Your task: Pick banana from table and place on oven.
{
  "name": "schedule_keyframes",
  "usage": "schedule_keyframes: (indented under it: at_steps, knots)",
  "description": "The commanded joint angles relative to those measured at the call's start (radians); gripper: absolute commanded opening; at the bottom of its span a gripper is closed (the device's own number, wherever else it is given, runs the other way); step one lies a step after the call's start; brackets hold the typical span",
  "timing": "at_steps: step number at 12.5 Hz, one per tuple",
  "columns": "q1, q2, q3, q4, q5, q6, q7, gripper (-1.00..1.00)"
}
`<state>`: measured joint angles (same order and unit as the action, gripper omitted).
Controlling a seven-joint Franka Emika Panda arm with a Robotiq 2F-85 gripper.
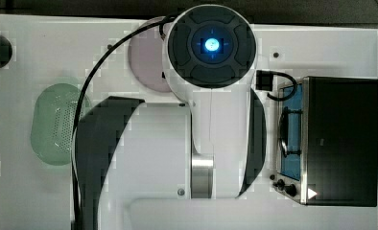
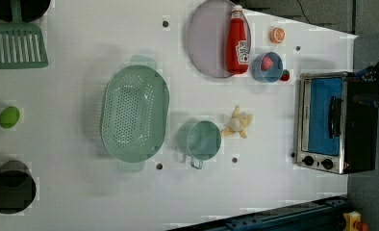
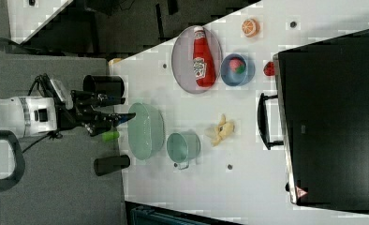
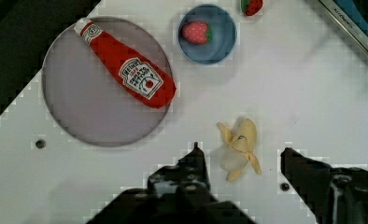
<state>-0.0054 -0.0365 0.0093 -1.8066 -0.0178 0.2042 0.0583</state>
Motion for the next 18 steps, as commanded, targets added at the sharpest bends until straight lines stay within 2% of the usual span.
schedule_keyframes:
  at_steps: [1, 3, 7, 9, 18]
  knots:
    - [-0.101, -0.424, 0.06, -0.282, 0.033, -0.154, -0.072, 0.59]
    - [-0.101, -0.424, 0.06, -0.283, 0.033, -0.154, -0.073, 0.99]
    - [-0.1, -0.383, 0.063, -0.308, 0.033, -0.12, -0.073, 1.0]
    - [-0.098, -0.325, 0.066, -0.338, 0.033, -0.041, -0.073, 1.0]
    - [-0.096, 0.044, 0.077, -0.575, 0.033, 0.59, -0.072, 1.0]
